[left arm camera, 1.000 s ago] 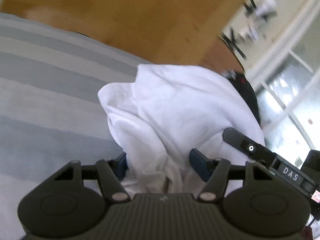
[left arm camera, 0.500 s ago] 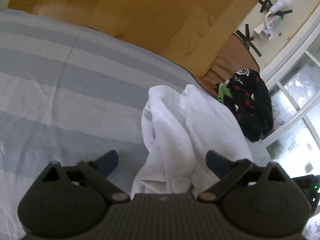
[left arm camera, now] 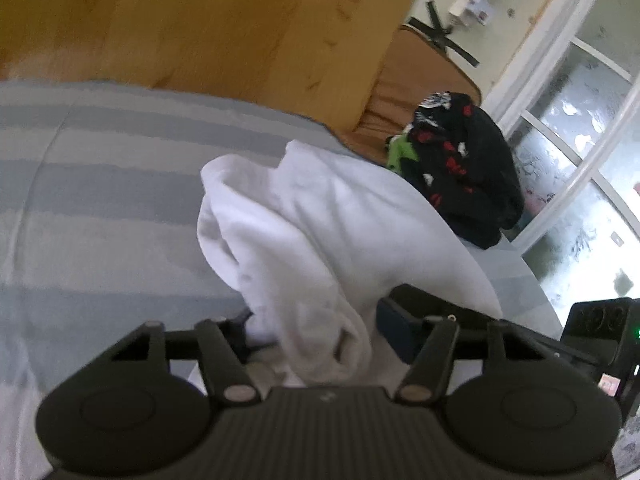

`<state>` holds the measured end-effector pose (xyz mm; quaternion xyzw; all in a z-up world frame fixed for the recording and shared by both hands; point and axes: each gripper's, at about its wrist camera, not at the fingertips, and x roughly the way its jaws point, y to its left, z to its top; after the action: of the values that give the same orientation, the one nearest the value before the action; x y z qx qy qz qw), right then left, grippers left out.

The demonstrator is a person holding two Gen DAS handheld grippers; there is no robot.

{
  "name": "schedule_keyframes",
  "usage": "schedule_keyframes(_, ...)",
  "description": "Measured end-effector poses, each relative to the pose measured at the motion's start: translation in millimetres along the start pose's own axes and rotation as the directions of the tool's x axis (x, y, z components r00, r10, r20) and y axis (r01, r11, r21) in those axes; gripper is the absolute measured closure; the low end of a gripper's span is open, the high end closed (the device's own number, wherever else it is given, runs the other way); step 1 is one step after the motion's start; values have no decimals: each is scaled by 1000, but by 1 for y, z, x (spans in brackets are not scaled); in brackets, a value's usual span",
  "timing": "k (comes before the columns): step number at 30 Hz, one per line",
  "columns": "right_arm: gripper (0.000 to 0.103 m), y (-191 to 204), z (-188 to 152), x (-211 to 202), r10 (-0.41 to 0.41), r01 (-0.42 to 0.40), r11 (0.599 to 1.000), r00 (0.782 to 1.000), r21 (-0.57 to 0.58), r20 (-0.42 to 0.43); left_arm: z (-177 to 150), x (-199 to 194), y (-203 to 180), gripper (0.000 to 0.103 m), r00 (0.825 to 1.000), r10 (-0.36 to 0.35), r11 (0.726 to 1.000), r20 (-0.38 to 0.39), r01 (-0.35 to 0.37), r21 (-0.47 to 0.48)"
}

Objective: Fold small clothes
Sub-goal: 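Pinch the white bundle with both tools and lift it off the bed, then carry the white bundle with both tools toward the clothes stack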

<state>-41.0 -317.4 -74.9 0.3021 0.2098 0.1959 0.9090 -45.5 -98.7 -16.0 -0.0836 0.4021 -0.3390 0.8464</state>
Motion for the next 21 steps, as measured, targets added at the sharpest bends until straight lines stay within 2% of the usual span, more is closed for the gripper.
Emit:
schedule_keyframes(3,76,-3,20,-16,11,-9,999,999,-35,49,13,7,-25,46,999,-33,998,-6,33,60)
schedule_keyframes(6,76,-1,61,-38,14,2,992,992,-124,126,45,11,-63,46,996,-81,987,31,76,144)
schedule_keyframes(11,76,-2,160,-79,-3,79,968,953,-239,304,131,29,-151,46,976,-159,945,151,106,310)
schedule_keyframes(14,75,-29,225,-90,-53,140,966,931,-219,361,179,61,-192,40,966,-179,932,189,105,347)
schedule_keyframes(15,75,-44,245,-87,-77,147,973,933,-178,352,194,79,-202,37,966,-183,932,183,111,346)
schedule_keyframes(17,75,-83,277,-71,-135,165,983,949,-85,285,213,120,-207,36,978,-161,946,130,116,302)
schedule_keyframes(19,75,-135,290,-36,-244,243,970,956,27,162,222,176,-201,39,996,-82,968,36,71,240)
schedule_keyframes(20,77,-156,287,-20,-300,295,954,947,58,111,221,201,-193,45,999,-30,977,-16,33,211)
schedule_keyframes(21,77,-176,279,-10,-310,303,950,944,72,111,217,225,-184,39,997,22,983,-71,-9,181)
